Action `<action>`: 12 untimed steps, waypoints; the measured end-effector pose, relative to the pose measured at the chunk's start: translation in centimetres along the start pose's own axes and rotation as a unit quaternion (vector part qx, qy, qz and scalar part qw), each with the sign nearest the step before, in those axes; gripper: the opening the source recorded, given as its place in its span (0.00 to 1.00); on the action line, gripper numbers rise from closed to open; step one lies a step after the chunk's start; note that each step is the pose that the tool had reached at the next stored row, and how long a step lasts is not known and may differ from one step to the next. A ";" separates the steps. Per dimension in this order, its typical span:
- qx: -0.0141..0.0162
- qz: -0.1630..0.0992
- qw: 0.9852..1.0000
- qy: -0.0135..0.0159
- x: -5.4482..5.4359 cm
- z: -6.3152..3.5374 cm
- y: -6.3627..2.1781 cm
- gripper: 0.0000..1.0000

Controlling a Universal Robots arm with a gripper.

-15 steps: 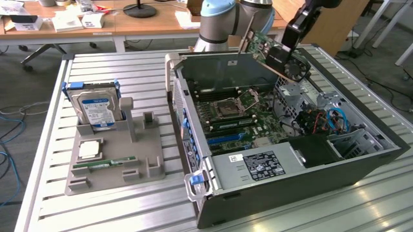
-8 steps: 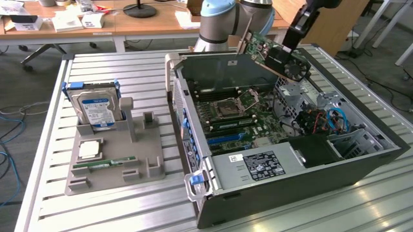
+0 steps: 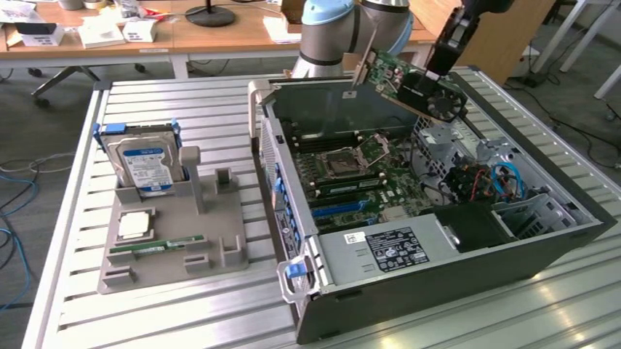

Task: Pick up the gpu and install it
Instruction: 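Insert the gpu into the slot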

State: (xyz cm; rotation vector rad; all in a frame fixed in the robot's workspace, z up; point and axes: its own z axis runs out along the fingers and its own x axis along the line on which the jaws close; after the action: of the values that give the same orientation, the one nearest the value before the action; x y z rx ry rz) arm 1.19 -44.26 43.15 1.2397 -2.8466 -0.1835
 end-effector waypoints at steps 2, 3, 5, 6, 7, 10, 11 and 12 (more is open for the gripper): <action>0.000 -0.012 1.000 0.001 0.0 0.01 0.00 0.26; 0.000 -0.017 1.000 0.002 0.0 0.02 0.00 0.26; 0.000 -0.028 1.000 0.003 0.0 0.03 0.00 0.26; -0.001 -0.034 0.999 0.004 0.0 0.04 -0.01 0.26; -0.001 -0.040 0.999 0.005 0.0 0.04 -0.01 0.26; -0.001 -0.056 0.998 0.007 0.0 0.06 -0.01 0.26; -0.001 -0.061 0.998 0.008 0.0 0.07 -0.01 0.26; -0.001 -0.067 0.998 0.008 0.0 0.08 -0.01 0.26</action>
State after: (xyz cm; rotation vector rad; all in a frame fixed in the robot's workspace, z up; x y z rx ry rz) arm 1.19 -44.26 43.08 1.4253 -2.7497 -0.1789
